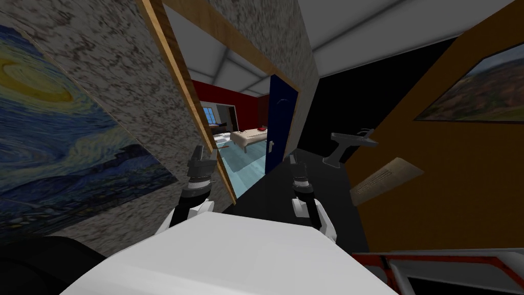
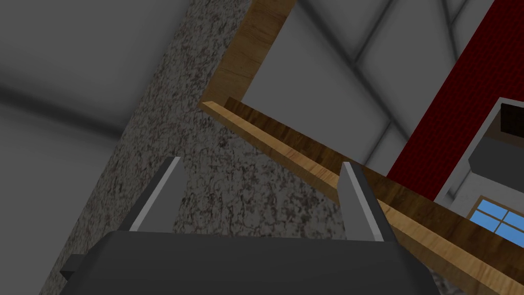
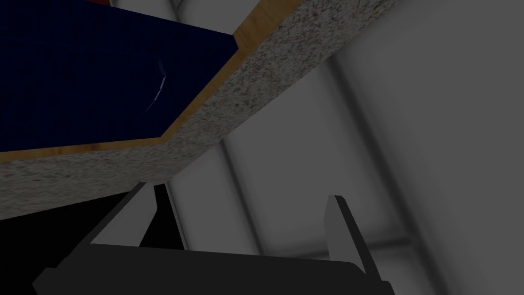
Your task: Push the door open
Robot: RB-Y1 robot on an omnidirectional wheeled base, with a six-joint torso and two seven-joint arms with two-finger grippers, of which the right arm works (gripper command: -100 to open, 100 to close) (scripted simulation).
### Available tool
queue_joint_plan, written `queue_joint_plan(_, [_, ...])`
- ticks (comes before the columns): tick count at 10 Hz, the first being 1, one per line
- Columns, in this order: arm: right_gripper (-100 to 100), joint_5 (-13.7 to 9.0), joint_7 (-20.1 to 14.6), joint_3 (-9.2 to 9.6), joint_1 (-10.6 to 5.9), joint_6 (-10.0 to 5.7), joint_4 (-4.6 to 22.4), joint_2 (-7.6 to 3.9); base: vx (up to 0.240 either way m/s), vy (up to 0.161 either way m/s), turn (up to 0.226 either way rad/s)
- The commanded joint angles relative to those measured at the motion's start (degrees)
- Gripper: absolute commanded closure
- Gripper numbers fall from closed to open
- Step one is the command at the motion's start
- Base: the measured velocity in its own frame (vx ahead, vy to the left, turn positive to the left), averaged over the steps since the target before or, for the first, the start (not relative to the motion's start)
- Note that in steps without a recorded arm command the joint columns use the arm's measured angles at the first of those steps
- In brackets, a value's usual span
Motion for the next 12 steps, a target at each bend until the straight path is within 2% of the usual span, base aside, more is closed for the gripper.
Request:
queue_joint_plan(1, [-100, 0.6, -1.3, 0.51, -1.67, 0.56, 2.7, -0.22, 0.122, -0.059, 0.095])
queue_joint_plan(12, [-100, 2.9, -7.4, 1.94, -10.09, 0.91, 18.0, -1.37, 0.095, -0.075, 0.058])
